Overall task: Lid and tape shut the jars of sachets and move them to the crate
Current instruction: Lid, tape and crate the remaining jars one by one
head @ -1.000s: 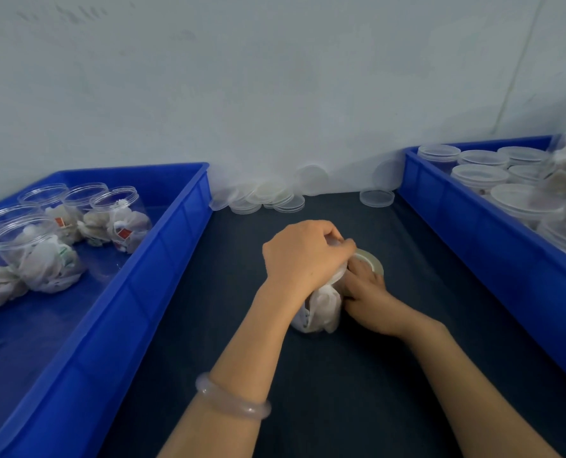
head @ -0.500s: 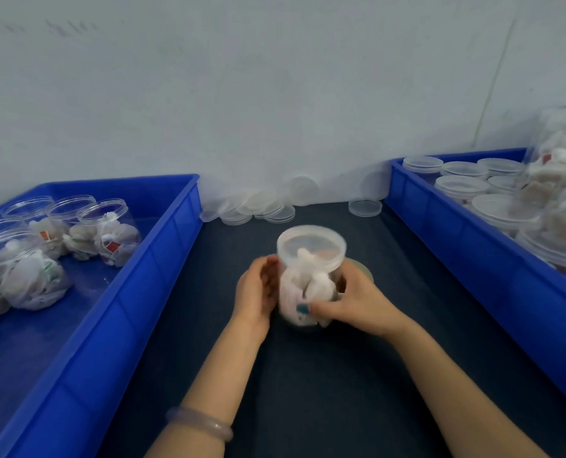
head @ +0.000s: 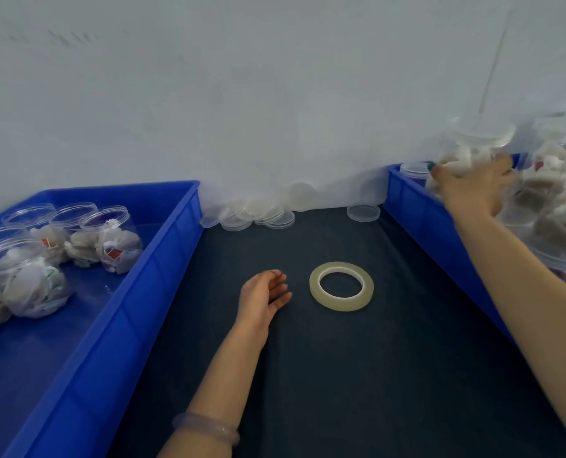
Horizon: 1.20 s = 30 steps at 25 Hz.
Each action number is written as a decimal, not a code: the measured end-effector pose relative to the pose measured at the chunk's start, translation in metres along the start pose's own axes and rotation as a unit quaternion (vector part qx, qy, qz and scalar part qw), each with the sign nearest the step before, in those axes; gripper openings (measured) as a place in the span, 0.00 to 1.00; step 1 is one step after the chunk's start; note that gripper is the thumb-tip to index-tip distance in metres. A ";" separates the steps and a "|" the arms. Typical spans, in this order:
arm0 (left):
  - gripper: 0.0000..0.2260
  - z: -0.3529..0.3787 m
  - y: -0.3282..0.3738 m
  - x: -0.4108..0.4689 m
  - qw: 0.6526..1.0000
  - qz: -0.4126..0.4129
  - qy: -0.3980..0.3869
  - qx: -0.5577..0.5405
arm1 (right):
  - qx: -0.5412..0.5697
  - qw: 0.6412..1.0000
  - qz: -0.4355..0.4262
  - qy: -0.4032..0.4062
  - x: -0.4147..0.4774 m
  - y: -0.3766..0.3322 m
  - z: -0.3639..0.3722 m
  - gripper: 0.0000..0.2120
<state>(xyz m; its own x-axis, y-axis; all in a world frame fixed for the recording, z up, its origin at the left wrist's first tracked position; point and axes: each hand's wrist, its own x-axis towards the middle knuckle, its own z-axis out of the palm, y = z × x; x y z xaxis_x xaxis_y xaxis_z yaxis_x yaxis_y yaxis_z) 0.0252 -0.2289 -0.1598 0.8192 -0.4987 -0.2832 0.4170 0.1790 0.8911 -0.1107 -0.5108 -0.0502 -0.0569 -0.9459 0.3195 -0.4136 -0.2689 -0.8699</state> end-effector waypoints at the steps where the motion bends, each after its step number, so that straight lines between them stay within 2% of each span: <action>1: 0.07 0.000 0.000 0.000 1.000 0.000 -0.001 0.002 | -0.004 1.000 0.008 0.010 0.006 0.006 -0.001 0.52; 5: 0.07 0.000 0.000 0.000 1.000 0.000 0.000 0.007 | 0.028 0.997 -0.025 0.061 0.017 0.024 -0.003 0.45; 8: 0.07 0.000 0.000 0.000 1.000 0.005 0.000 0.012 | -0.032 0.996 -0.027 0.073 0.016 0.027 -0.005 0.47; 10: 0.07 0.001 -0.001 0.000 1.000 0.008 0.001 0.018 | -0.061 0.993 -0.053 0.086 0.015 0.030 -0.005 0.44; 13: 0.07 -0.001 -0.004 0.002 1.000 0.009 -0.001 0.021 | -0.108 0.988 -0.097 0.056 0.011 0.037 -0.004 0.41; 17: 0.08 -0.002 -0.007 0.005 0.999 0.024 -0.011 0.021 | -0.126 0.982 -0.124 0.065 -0.004 0.037 0.000 0.40; 19: 0.08 -0.002 -0.010 0.006 0.998 0.037 -0.010 0.039 | -0.157 0.970 -0.185 0.033 -0.032 0.036 0.010 0.37; 21: 0.06 -0.002 -0.013 0.006 0.992 0.046 -0.025 0.114 | -0.190 0.940 -0.276 -0.063 -0.074 0.035 0.029 0.34; 23: 0.04 -0.002 -0.002 0.006 0.966 0.055 -0.055 0.248 | -0.205 0.884 -0.372 -0.196 -0.121 0.029 0.049 0.30; 25: 0.08 -0.003 0.033 0.014 0.909 0.131 -0.033 0.393 | -0.150 0.829 -0.461 -0.278 -0.163 0.017 0.071 0.25; 28: 0.12 -0.016 0.118 0.025 0.804 0.280 0.050 0.522 | -0.022 0.795 -0.497 -0.347 -0.219 -0.039 0.100 0.20; 30: 0.14 -0.043 0.168 0.037 0.748 0.314 0.104 0.575 | 0.018 0.771 -0.512 -0.378 -0.251 -0.087 0.116 0.19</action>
<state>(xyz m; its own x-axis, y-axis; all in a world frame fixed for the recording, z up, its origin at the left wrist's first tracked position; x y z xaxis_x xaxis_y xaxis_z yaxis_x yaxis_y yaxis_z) 0.1424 -0.1809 -0.0356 0.8055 -0.4576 0.3765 -0.5917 -0.5857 0.5540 0.0452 -0.2711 -0.0982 0.8347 -0.0663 0.5467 0.1361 -0.9371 -0.3214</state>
